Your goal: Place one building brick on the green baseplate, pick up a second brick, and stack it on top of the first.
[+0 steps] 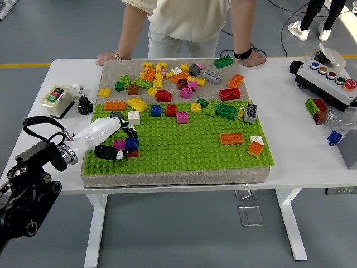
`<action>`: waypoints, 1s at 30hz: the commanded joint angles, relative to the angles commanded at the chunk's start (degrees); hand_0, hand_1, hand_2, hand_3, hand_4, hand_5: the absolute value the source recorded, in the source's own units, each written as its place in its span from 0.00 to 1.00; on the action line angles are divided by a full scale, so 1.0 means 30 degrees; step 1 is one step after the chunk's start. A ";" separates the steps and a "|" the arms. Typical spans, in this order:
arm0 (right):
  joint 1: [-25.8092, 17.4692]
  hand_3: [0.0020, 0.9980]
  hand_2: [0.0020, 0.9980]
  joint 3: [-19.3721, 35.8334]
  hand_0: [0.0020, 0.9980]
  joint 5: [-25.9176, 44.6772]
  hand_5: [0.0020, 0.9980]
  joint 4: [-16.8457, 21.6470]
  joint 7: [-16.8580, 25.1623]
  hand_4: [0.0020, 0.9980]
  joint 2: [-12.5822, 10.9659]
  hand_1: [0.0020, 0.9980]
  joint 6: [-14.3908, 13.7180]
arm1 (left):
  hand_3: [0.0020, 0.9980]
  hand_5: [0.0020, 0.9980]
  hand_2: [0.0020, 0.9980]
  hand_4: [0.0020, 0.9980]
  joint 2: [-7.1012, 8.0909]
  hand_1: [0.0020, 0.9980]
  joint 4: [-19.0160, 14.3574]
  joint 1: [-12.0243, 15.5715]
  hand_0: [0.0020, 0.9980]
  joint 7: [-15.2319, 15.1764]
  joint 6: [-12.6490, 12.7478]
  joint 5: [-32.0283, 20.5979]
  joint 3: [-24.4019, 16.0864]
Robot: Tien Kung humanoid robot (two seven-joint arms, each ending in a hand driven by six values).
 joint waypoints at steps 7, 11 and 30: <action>0.0028 0.60 0.71 0.0033 0.74 0.0029 0.51 0.0000 -0.0001 0.92 -0.0013 0.66 0.0026 | 0.55 0.09 0.58 0.70 0.0024 0.66 0.0017 -0.0013 0.85 -0.0004 0.0000 0.0000 -0.0079; 0.0027 0.60 0.71 0.0050 0.74 0.0044 0.51 0.0000 -0.0008 0.92 -0.0017 0.66 0.0044 | 0.55 0.09 0.58 0.69 0.0059 0.66 -0.0059 0.0009 0.86 -0.0022 -0.0040 0.0000 -0.0113; 0.0039 0.60 0.71 0.0028 0.74 0.0098 0.51 0.0000 0.0041 0.92 -0.0002 0.66 0.0010 | 0.55 0.09 0.58 0.70 0.0028 0.67 -0.0038 0.0088 0.86 -0.0052 -0.0211 0.0000 -0.0081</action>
